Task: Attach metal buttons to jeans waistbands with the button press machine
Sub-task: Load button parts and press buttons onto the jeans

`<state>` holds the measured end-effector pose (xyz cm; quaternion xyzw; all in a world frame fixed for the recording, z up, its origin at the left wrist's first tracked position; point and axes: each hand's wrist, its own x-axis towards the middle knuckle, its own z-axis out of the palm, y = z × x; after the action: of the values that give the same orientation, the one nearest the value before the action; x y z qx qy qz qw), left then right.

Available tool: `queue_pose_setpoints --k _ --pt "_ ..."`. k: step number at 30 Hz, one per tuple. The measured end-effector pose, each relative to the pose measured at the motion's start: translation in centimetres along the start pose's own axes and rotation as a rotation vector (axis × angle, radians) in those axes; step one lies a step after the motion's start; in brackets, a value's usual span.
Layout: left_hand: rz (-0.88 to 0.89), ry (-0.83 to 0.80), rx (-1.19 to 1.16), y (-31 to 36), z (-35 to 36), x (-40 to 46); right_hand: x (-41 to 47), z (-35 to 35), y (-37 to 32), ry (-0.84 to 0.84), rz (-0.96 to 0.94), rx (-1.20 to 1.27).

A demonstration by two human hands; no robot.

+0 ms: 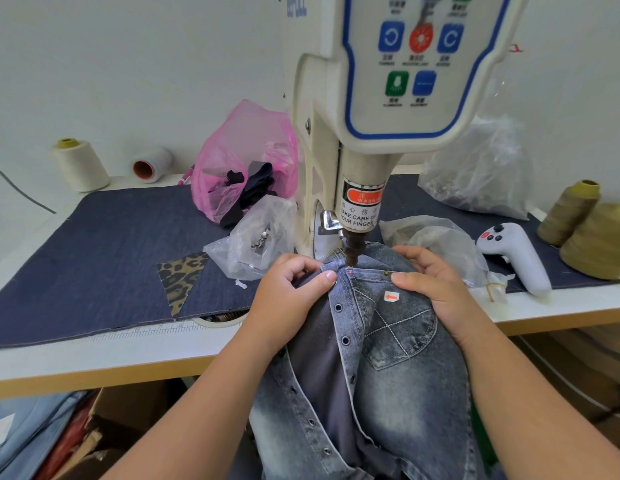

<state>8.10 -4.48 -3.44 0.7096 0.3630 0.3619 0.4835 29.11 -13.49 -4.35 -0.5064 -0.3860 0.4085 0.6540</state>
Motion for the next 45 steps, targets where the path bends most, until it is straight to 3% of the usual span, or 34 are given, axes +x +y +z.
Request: queue_pose_setpoints --k 45 --pt "0.023 0.004 0.029 0.04 -0.12 -0.04 0.08 -0.12 0.12 -0.008 0.017 -0.002"
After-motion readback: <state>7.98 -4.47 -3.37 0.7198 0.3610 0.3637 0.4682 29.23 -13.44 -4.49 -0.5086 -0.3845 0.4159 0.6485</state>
